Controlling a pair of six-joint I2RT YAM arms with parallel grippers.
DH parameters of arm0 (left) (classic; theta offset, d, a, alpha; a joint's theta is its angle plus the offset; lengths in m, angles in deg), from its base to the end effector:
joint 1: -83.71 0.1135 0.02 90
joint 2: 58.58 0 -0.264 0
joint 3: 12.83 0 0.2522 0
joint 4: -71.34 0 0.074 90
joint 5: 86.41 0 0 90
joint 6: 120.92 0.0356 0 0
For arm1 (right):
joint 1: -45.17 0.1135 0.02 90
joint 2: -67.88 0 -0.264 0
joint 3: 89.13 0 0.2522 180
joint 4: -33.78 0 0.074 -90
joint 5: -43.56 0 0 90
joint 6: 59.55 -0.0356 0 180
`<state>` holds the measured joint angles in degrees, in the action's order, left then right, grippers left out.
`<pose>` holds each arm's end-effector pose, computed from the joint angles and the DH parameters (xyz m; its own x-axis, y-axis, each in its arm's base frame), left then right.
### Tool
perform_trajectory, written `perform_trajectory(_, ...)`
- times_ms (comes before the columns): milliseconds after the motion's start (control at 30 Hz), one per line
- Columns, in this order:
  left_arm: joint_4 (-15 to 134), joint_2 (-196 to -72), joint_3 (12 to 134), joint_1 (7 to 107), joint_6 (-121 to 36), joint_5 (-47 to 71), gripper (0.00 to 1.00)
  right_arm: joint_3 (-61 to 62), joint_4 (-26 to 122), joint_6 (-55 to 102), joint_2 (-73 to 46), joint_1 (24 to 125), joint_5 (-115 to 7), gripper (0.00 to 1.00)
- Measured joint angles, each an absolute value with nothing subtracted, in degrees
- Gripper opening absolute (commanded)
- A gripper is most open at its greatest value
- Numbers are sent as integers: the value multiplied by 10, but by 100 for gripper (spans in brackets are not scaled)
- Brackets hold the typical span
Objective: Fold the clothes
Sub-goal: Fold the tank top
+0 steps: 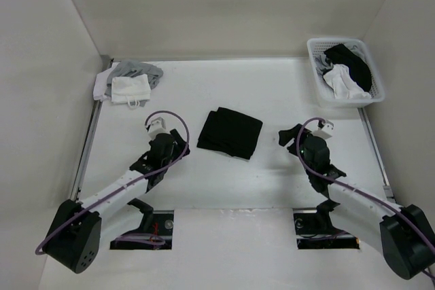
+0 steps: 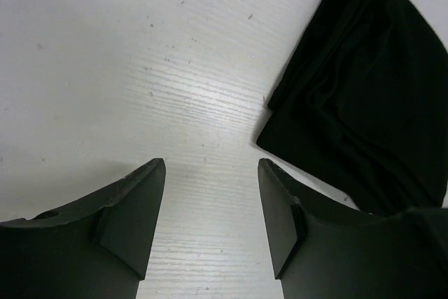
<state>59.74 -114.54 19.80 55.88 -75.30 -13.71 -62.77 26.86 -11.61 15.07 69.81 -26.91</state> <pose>0.1750 -0.0804 0.1706 -0.5228 -0.4791 -0.7051 -0.1897 0.8718 -0.4517 0.1755 0.0674 0.1755 -0.2970 0.5584 -0.7746 0.1245 0.8269 0.5484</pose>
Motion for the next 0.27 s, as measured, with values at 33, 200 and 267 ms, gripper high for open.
perform_trajectory(33,598,-1152,199,558,-753,-136,54,-628,265,-116,150,696,-269,80)
perform_trajectory(200,609,-1177,206,555,-752,-127,53,-627,260,-120,119,685,-273,79)
perform_trajectory(267,617,-1187,211,554,-749,-123,56,-627,261,-121,112,680,-277,79)
